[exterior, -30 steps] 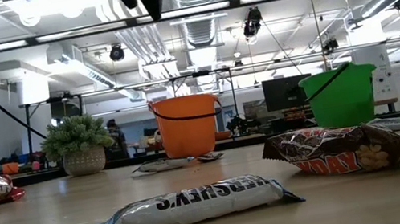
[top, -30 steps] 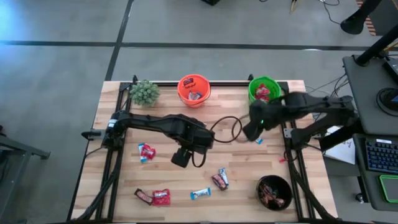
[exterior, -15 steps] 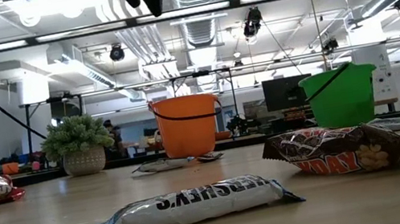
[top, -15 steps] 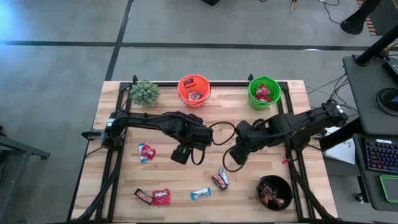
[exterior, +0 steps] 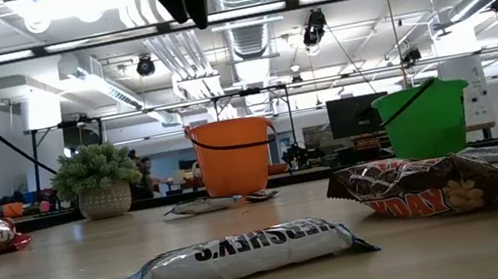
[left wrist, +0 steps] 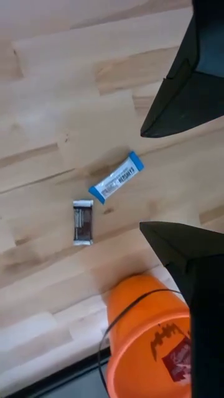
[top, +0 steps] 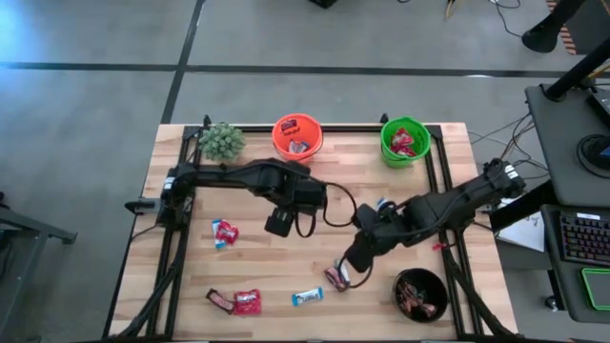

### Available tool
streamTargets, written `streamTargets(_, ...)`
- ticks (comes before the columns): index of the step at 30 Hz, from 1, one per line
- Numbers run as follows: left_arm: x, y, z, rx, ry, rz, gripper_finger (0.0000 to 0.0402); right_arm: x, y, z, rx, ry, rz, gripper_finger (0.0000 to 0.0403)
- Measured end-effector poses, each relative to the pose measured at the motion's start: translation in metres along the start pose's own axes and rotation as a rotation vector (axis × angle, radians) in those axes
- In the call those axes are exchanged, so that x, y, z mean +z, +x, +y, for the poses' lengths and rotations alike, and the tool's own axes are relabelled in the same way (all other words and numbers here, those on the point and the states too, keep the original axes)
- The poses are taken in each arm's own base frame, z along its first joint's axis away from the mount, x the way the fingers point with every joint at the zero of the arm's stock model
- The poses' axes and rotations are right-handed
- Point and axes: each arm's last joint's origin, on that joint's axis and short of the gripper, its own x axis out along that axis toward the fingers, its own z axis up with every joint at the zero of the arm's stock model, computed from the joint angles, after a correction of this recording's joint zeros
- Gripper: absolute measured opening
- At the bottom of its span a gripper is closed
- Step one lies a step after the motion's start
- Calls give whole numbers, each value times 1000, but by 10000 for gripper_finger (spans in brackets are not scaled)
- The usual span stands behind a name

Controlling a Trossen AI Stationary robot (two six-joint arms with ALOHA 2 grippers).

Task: Sort candy
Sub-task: Put the brown chocolate into the black bucket

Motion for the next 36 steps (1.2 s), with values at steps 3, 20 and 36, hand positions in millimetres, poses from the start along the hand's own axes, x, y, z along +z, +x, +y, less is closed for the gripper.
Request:
streamTargets(3,-4,-4,7,6,-19,-10,214,-3,9,4,-16,-14,14,151)
streamTargets(20,-33,-26,42,41,-110,-56,214,-3,69,31,7,-159,82,151)
streamTargets(36,-47,-38,54,60,-152,-81,214,-12,139,35,-145,-79,160,151)
